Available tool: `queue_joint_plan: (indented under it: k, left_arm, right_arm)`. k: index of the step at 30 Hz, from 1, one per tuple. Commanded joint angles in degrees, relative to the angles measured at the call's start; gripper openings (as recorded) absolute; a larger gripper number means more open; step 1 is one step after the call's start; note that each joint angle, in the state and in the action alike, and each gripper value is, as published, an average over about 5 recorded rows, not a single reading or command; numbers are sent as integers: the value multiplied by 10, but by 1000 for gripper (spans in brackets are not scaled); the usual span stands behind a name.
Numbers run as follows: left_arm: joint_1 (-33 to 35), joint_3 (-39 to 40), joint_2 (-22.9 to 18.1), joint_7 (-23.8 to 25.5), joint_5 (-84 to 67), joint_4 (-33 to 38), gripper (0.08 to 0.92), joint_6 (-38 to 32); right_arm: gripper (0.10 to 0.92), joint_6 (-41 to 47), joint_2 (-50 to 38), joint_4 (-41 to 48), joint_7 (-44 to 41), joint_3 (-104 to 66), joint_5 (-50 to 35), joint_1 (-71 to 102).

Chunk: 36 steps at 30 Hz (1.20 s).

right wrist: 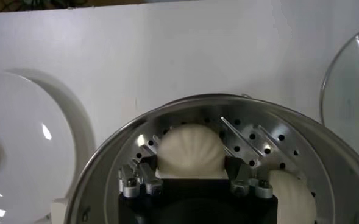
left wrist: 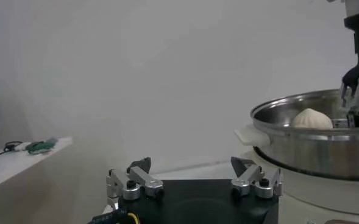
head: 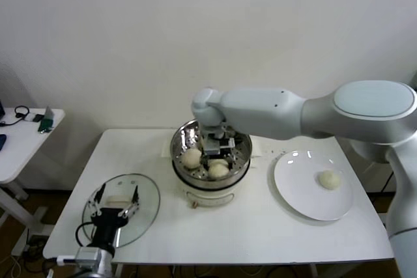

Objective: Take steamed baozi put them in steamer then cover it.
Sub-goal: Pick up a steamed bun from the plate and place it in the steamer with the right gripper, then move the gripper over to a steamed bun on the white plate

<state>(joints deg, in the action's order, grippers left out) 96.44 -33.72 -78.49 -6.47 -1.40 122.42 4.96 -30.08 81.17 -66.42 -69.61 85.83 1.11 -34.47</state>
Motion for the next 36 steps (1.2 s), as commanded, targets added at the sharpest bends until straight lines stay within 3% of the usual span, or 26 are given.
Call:
queue_joint_plan:
  k: [1, 6, 18, 22, 27, 36]
  left_arm:
    - [1, -1, -1, 0, -9, 0, 823, 3]
    - [0, 0, -2, 0, -9, 1, 823, 3]
    - [-3, 1, 1, -1, -5, 2, 823, 4]
    - [-5, 3, 3, -1, 4, 3, 823, 3]
    - [-5, 4, 4, -1, 6, 7, 823, 2]
    - [-9, 5, 2, -3, 11, 10, 823, 1]
  right_arm:
    - [749, -9, 2, -2, 1, -7, 21, 11]
    - [818, -14, -8, -10, -2, -19, 28, 2]
    - [823, 20, -82, -3, -8, -68, -1, -57]
    - [823, 84, -135, 27, -22, -59, -60, -83]
    - [823, 224, -232, 16, -5, 26, -215, -131]
    - [823, 349, -397, -14, 56, 29, -196, -66]
